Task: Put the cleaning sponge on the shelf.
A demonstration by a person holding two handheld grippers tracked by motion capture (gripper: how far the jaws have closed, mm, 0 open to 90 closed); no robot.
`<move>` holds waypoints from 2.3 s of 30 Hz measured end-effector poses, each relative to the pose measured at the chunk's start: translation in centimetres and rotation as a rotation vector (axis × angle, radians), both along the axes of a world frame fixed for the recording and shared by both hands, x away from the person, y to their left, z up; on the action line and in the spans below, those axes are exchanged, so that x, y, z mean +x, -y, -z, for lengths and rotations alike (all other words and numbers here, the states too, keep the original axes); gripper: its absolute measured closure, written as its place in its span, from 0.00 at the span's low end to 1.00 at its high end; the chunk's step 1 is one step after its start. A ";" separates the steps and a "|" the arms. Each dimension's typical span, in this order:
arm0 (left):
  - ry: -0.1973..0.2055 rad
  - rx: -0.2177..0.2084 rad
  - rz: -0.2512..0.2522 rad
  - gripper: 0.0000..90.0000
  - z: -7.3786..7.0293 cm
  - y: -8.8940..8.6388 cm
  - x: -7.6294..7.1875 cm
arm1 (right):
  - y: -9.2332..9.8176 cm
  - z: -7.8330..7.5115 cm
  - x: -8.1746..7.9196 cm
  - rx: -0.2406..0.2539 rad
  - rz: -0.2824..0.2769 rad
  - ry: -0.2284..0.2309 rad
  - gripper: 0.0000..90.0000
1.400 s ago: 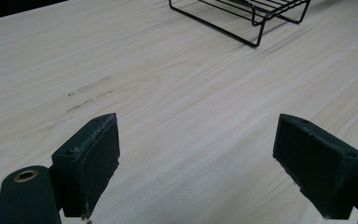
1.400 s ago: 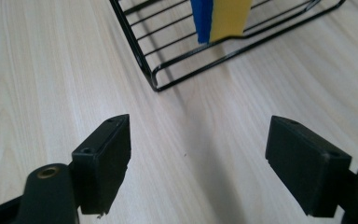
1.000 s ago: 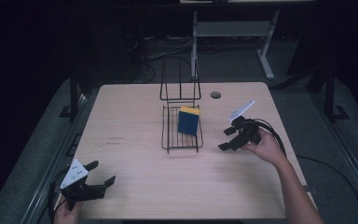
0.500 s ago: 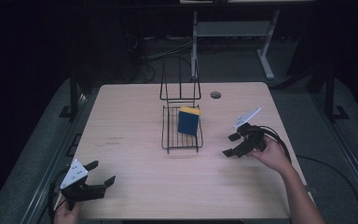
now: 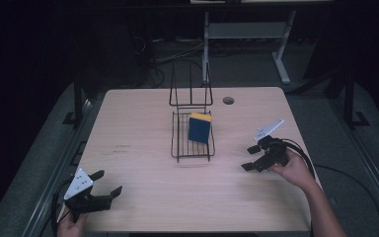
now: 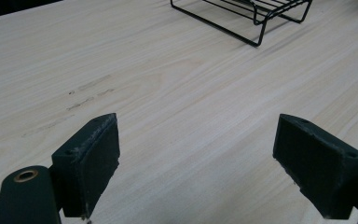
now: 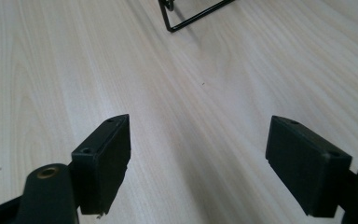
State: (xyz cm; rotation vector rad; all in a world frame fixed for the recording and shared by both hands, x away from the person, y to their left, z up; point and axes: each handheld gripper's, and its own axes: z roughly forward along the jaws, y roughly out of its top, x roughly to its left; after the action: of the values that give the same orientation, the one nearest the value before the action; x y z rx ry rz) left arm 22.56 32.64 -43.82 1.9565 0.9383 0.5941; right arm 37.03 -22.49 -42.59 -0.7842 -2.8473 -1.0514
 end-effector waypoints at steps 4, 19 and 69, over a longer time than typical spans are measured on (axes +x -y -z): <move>0.000 -0.001 0.002 0.16 0.0 0.0 0.0 | 0.4 0.2 -0.3 -0.001 0.001 -0.008 0.24; -0.002 -0.003 0.001 0.16 0.0 0.1 0.0 | 1.5 0.5 -2.4 0.001 0.016 0.011 0.24; -0.007 0.007 -0.004 0.16 0.2 0.0 0.0 | 4.4 3.4 -9.1 0.070 0.078 0.035 0.24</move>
State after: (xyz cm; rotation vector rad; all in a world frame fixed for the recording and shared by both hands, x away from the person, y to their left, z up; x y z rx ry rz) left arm 22.57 32.61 -44.04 1.9642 0.9458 0.5944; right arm 27.96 -26.88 -45.94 -0.8860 -2.8114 -1.1789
